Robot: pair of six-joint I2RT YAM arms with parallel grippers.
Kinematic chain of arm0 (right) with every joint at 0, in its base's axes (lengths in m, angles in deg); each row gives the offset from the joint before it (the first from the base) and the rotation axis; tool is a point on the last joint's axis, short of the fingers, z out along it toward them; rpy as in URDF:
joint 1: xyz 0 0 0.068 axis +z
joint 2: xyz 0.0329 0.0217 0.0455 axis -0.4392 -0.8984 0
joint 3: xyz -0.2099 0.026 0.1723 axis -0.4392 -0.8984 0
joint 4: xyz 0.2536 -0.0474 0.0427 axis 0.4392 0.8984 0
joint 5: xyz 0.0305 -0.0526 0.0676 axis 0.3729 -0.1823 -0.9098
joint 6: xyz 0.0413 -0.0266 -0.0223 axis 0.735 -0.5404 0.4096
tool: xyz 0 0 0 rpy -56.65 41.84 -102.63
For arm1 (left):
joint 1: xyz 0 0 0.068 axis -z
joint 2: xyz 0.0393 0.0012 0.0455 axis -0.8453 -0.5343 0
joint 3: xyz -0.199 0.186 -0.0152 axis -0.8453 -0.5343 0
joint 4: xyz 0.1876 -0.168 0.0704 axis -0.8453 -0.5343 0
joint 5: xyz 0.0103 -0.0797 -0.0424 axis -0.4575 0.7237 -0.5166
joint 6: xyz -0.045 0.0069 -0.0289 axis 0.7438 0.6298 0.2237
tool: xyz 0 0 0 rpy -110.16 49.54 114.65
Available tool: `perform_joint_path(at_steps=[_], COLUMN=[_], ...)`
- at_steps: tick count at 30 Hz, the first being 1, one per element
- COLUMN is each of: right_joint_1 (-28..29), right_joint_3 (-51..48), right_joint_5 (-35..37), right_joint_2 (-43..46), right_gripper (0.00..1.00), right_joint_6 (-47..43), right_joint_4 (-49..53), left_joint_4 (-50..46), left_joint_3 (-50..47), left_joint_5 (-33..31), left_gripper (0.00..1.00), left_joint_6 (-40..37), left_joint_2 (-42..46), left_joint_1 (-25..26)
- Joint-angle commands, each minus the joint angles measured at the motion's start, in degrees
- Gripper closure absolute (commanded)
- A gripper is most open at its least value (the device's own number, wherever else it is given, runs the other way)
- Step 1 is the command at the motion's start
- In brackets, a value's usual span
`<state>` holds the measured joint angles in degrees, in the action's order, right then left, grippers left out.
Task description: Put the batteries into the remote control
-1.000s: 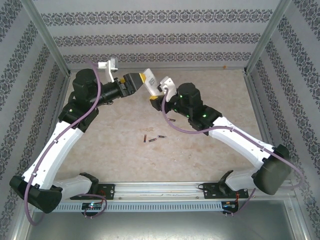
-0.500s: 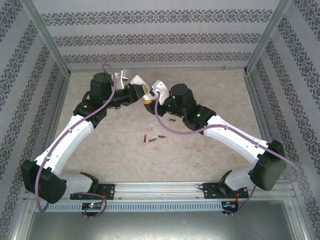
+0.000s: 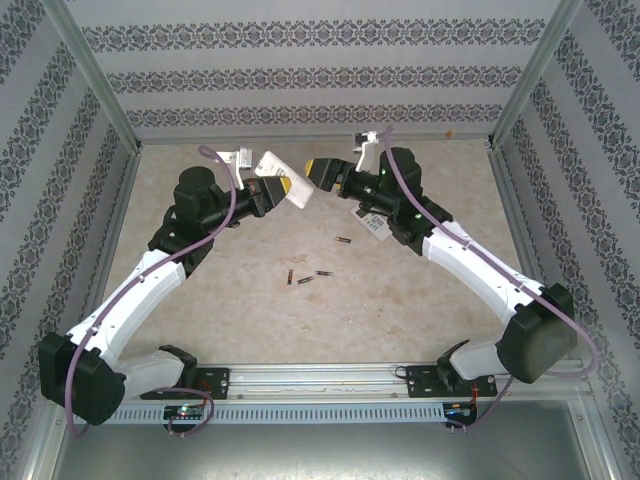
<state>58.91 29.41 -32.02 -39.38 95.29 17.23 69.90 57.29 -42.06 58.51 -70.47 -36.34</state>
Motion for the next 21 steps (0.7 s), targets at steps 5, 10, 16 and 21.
perform_joint_path(at_steps=[5, 10, 16, 21], right_joint_1=[2.49, 3.24, 3.41, 3.43], right_joint_3=[-2.28, -0.93, -3.25, -3.93], right_joint_5=[-5.52, -6.35, -4.69, -5.03], right_joint_2=[-3.72, -5.35, -5.15, -5.29], right_gripper=[0.54, 0.56, 0.47, 0.52], right_joint_6=[14.3, 14.23, 14.09, 13.55], right_joint_4=[-10.15, -10.12, -9.82, -9.69], left_joint_4=[11.53, 12.46, 11.08, 12.35], left_joint_3=[-2.34, -3.38, -3.91, -4.52], left_joint_5=[-2.25, -3.91, -9.17, -10.3], left_gripper=[0.95, 0.96, 0.97, 0.98], left_joint_6=[1.59, 4.01, 3.59, 4.42], left_joint_2=[1.22, 1.61, 3.49, 4.09], left_joint_1=[0.19, 0.23, -0.17, -0.95])
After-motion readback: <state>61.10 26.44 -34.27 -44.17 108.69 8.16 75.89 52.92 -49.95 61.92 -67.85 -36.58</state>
